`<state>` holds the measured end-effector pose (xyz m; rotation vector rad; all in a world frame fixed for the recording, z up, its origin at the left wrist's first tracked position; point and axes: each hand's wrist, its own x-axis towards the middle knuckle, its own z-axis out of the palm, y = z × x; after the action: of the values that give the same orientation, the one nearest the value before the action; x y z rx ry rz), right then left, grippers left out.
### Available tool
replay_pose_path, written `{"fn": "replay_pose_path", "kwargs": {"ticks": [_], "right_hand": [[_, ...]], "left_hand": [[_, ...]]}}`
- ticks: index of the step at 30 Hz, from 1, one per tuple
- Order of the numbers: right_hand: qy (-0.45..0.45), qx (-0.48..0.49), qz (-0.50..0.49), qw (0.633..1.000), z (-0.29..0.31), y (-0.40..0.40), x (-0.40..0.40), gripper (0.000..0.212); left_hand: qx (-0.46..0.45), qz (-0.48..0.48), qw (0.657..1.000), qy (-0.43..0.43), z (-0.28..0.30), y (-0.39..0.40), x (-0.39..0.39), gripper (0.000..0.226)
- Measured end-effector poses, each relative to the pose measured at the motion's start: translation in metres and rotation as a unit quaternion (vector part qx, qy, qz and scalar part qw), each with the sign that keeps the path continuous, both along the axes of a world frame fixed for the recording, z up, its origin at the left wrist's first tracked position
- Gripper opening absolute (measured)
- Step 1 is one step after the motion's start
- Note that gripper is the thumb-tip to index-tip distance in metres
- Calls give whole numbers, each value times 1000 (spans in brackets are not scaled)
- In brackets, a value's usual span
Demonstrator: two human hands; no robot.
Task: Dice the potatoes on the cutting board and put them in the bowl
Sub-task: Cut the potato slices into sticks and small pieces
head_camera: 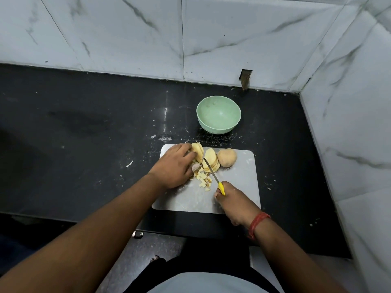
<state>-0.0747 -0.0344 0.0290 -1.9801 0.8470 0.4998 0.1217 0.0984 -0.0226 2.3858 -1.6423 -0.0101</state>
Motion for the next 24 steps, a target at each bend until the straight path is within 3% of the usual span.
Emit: {"fn": "replay_pose_path", "kwargs": {"ticks": [12, 24], "right_hand": [[-7, 11, -15, 1000, 3, -5, 1, 16], [-34, 24, -36, 998, 8, -8, -3, 18]], "left_hand": [[-39, -3, 999, -34, -5, -4, 2, 38], [15, 4, 1000, -4, 3, -15, 27, 30]]}}
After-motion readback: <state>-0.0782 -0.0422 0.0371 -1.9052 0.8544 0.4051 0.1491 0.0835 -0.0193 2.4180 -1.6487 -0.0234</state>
